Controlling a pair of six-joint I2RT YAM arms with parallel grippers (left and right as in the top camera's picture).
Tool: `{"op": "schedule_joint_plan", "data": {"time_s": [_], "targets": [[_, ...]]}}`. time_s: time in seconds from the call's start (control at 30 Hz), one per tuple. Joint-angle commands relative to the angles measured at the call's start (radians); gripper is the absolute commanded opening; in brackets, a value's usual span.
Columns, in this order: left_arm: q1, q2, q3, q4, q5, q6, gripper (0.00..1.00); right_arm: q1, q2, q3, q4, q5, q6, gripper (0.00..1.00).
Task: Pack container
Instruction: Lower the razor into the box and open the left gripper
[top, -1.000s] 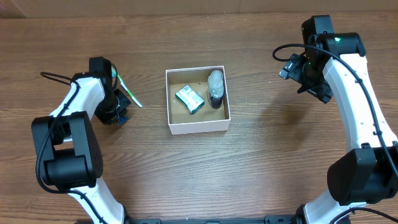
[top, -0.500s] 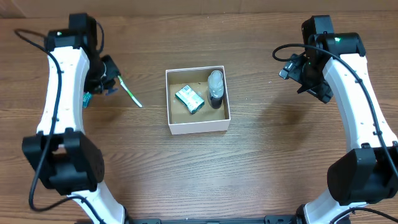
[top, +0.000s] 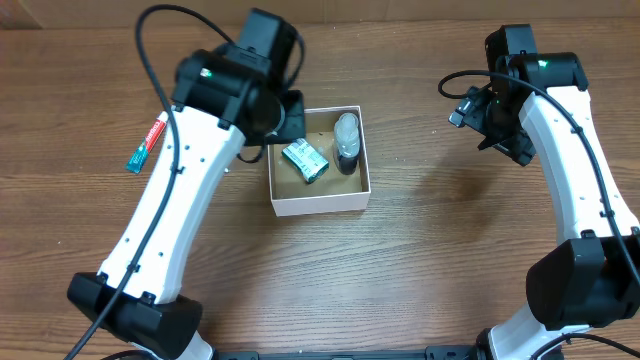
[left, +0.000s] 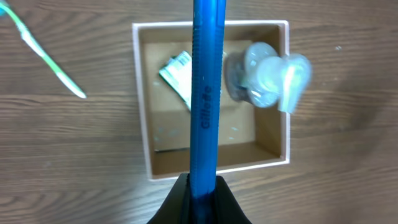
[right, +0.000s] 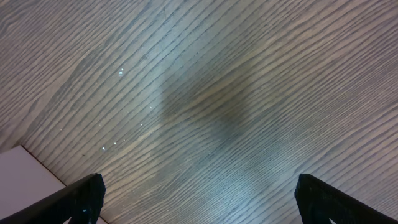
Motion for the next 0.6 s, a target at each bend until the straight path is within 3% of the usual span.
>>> {"op": "schedule_joint_plan", "data": {"time_s": [0.0,0.17,0.57], "targets": [[-0.051,0.047,0.0,0.017,-0.008,-0.092,0.06,-0.005,-0.012,0.003,0.005,-0.001,0.005,1.0],[-0.105,0.129,-0.023,0.034,-0.063,-0.178,0.06,-0.005,-0.012,0.003,0.005,-0.002,0.005,1.0],[-0.109,0.351,-0.027,0.05,-0.081,-0.177,0.06,-0.005,-0.012,0.003,0.005,-0.002,0.005,1.0]]}}
